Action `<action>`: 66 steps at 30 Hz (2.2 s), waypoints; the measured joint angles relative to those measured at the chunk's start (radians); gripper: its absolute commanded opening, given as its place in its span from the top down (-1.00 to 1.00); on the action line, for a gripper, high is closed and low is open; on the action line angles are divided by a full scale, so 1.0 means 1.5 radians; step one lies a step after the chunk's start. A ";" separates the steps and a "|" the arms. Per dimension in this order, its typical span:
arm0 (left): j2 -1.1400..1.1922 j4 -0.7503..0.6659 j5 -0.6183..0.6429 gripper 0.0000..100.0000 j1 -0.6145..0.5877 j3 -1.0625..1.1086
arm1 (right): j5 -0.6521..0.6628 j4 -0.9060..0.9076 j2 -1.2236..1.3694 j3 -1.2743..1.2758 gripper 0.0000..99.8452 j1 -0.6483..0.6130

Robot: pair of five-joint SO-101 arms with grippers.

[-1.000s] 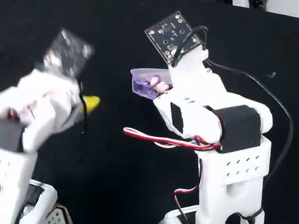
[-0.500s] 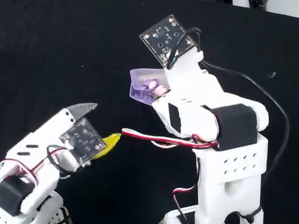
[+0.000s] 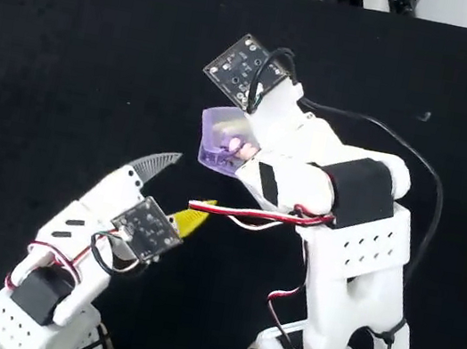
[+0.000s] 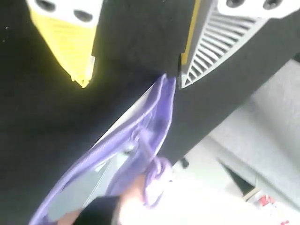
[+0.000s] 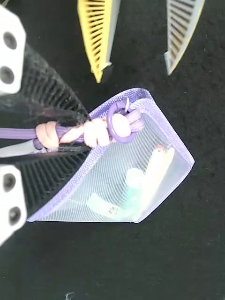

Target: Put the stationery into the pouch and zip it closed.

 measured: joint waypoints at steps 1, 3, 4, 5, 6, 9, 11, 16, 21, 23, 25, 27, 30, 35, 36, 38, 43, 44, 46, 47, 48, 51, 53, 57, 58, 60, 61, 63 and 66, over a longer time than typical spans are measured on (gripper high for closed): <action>0.000 -0.009 -0.002 0.41 0.007 0.002 | 0.000 0.000 0.000 0.000 0.98 0.000; 0.000 -0.030 -0.014 0.41 0.013 0.005 | 0.004 0.000 0.000 0.001 0.98 0.000; 0.000 -0.038 -0.027 0.41 0.013 0.010 | 0.009 0.000 0.000 0.004 0.98 0.000; 0.000 -0.049 -0.037 0.42 0.013 0.014 | 0.013 0.000 -0.002 0.009 0.98 0.000; 0.000 -0.059 -0.045 0.42 0.013 0.017 | 0.017 0.000 -0.003 0.013 0.98 0.000; 0.000 -0.087 -0.055 0.42 0.013 0.020 | 0.020 0.000 -0.007 0.016 0.98 0.000; 0.000 -0.103 -0.055 0.42 0.013 0.020 | 0.020 0.000 -0.007 0.016 0.98 0.000; 0.069 -0.159 -0.055 0.49 0.013 0.020 | 0.020 0.000 -0.007 0.016 0.98 0.000; 0.239 -0.212 -0.055 0.49 0.014 -0.023 | 0.020 0.000 -0.007 0.016 0.98 0.000; 0.312 -0.218 -0.055 0.49 0.014 -0.062 | 0.020 0.000 -0.007 0.016 0.98 0.000; 0.378 -0.219 -0.055 0.50 0.015 -0.104 | 0.020 0.000 -0.007 0.016 0.98 0.000; 0.427 -0.219 -0.055 0.50 0.018 -0.137 | 0.020 0.000 -0.007 0.016 0.98 0.000; 0.465 -0.221 -0.055 0.50 0.033 -0.167 | 0.020 0.000 -0.007 0.016 0.98 0.000; 0.474 -0.221 -0.055 0.65 0.061 -0.172 | 0.020 0.000 -0.007 0.016 0.98 0.000; 0.475 -0.221 -0.055 0.73 0.062 -0.172 | 0.020 0.000 -0.007 0.016 0.98 0.000; 0.475 -0.221 -0.055 0.92 0.063 -0.172 | 0.020 0.000 -0.007 0.016 0.98 0.000; 0.478 -0.221 -0.055 0.94 0.070 -0.172 | 0.020 0.000 -0.007 0.016 0.98 0.025; 0.478 -0.221 -0.055 0.95 0.070 -0.172 | 0.020 0.000 -0.007 0.016 0.98 0.035; 0.478 -0.221 -0.055 0.94 0.071 -0.172 | 0.020 0.000 -0.007 0.016 0.98 0.054; 0.478 -0.221 -0.055 0.94 0.071 -0.172 | 0.020 0.000 -0.007 0.016 0.98 0.064; 0.478 -0.221 -0.056 0.94 0.071 -0.172 | 0.020 0.000 -0.007 0.016 0.98 0.078; 0.478 -0.224 -0.056 0.94 0.070 -0.172 | 0.039 0.000 -0.007 0.013 0.98 0.109; 0.478 -0.229 -0.056 0.94 0.054 -0.173 | 0.049 0.000 -0.007 0.008 0.98 0.135; 0.477 -0.267 -0.050 0.94 0.043 -0.165 | 0.078 0.000 -0.007 0.005 0.98 0.187; 0.477 -0.285 -0.048 0.94 0.043 -0.153 | 0.082 0.000 -0.007 0.001 0.98 0.200; 0.477 -0.329 -0.048 0.94 0.043 -0.131 | 0.086 0.000 -0.007 -0.015 0.98 0.227; 0.476 -0.348 -0.048 0.94 0.043 -0.122 | 0.088 0.000 -0.007 -0.024 0.98 0.240; 0.476 -0.363 -0.048 0.94 0.043 -0.114 | 0.089 0.000 -0.007 -0.035 0.98 0.269; 0.466 -0.366 -0.045 0.94 0.025 -0.097 | 0.088 0.000 -0.007 -0.056 0.98 0.321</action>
